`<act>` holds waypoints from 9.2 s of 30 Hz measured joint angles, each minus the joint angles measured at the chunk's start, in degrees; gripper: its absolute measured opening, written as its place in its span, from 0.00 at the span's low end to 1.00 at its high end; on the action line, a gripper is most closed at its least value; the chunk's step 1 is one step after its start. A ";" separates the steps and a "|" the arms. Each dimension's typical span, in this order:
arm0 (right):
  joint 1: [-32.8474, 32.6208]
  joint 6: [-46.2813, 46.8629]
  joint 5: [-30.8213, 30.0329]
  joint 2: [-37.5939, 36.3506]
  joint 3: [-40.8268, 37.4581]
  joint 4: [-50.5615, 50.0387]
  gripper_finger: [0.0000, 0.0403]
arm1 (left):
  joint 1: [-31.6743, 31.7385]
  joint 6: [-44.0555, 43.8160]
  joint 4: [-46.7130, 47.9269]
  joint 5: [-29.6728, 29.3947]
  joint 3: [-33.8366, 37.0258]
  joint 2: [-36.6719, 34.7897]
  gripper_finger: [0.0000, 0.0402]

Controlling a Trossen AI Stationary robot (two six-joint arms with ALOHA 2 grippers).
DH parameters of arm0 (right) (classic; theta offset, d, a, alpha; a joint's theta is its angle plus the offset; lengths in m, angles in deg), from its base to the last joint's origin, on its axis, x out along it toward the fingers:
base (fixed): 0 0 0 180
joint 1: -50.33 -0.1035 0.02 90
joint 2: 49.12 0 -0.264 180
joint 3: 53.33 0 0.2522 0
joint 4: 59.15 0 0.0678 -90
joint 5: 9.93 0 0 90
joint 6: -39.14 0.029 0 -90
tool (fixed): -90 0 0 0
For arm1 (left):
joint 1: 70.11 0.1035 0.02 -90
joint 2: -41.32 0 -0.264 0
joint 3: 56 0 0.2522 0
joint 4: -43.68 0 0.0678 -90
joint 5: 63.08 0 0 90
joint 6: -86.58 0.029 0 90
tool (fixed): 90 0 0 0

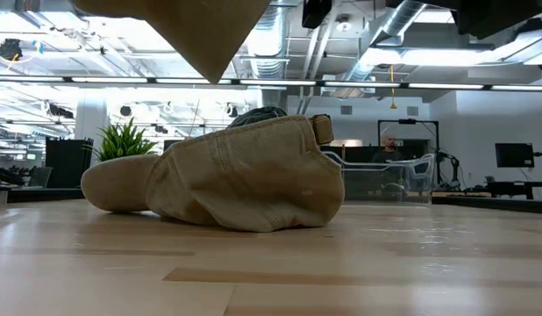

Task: Pick & Place hat
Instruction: Put the brown cap into the right transparent bin

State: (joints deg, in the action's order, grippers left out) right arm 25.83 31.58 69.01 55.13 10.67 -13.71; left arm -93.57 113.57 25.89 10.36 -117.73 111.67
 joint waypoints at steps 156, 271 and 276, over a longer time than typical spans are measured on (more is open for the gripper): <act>9.54 -4.87 31.92 -25.05 -3.45 -0.78 0.04 | 6.51 -27.31 -21.37 35.62 2.38 6.90 0.42; 6.97 8.16 17.94 -20.11 8.11 -53.32 0.42 | -6.17 -46.78 16.87 5.84 25.29 -22.22 0.05; 7.37 8.04 20.42 -18.56 9.00 -51.66 0.42 | -6.17 -46.78 16.66 5.86 25.20 -22.01 0.05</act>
State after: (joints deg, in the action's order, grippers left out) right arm 33.21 39.62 89.42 36.57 19.67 -65.36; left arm -99.73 66.79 42.55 16.22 -92.53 89.66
